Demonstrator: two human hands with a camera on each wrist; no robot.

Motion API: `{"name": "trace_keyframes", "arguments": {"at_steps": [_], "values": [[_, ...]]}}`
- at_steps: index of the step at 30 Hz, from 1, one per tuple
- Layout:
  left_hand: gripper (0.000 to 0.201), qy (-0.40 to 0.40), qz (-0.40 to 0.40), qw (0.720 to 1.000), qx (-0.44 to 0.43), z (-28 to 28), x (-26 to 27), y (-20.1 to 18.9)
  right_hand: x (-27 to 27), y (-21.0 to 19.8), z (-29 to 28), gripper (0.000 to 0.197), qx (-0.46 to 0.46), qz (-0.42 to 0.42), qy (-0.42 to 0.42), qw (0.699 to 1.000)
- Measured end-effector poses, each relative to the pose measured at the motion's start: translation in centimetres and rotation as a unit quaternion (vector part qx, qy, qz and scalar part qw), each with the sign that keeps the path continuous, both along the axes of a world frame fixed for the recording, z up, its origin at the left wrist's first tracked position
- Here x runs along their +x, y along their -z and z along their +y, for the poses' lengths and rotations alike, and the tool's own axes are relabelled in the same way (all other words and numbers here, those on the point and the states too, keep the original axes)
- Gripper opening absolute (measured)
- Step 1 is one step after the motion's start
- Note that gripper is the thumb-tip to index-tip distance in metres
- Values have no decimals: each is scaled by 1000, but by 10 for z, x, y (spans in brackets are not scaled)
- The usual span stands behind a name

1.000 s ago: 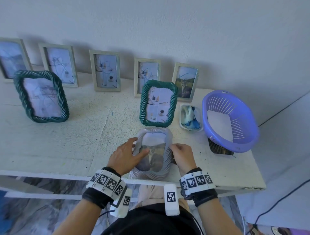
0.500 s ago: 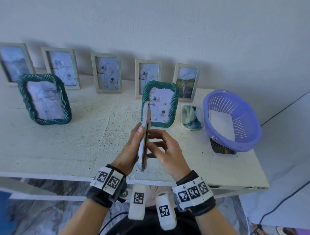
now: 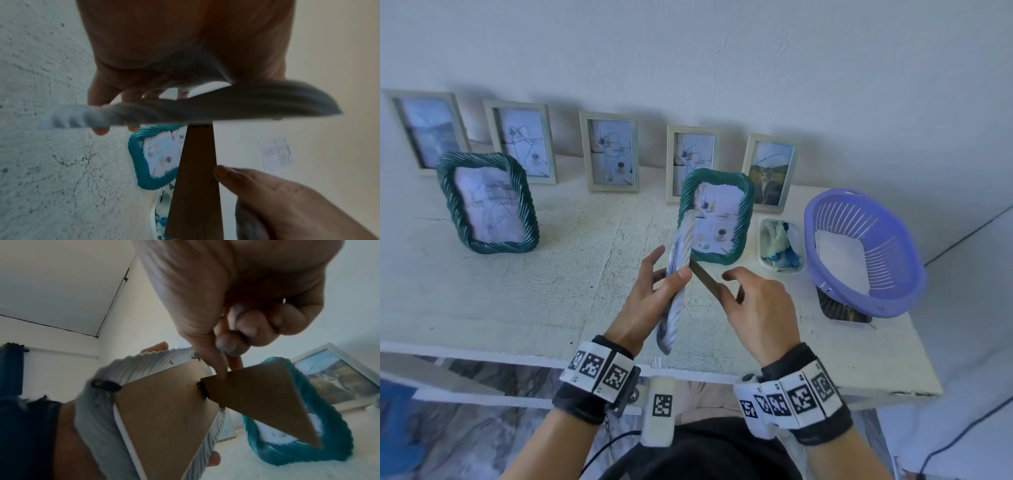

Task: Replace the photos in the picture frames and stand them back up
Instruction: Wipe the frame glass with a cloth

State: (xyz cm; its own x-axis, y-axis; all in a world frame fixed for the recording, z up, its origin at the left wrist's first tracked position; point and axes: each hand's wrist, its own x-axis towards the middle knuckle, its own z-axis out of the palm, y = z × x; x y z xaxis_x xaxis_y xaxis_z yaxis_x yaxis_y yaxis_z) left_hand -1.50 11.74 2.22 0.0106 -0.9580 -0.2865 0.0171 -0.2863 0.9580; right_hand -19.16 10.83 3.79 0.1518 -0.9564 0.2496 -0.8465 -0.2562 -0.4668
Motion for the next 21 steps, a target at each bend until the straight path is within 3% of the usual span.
{"name": "trace_keyframes", "arguments": {"at_steps": [2,4,7,9,11,13,16,19,21], "values": [[103,-6,-9,1000,-11,3,-4,-2,5,-1,2,23,38,-2,10,999],[100,-11,-23,999,-31,4,-8,-3,11,-2,1,20,137,-168,10,976],[111,-8,-112,992,-60,7,-8,2,18,-7,1,26,287,-446,47,847],[117,-12,-159,984,-76,9,-5,7,19,-10,1,37,354,-551,60,753],[118,-16,-194,976,-99,12,-3,7,20,-6,-1,52,383,-607,63,694],[116,-32,-209,970,-123,15,1,5,21,1,-6,62,384,-635,40,669],[99,-88,-162,976,-114,16,12,2,22,6,-15,67,383,-664,22,641],[73,-139,-53,989,-18,8,27,-2,22,13,-25,60,391,-662,25,639],[66,-123,30,990,68,-1,41,0,26,18,-30,64,395,-647,25,652]]}}
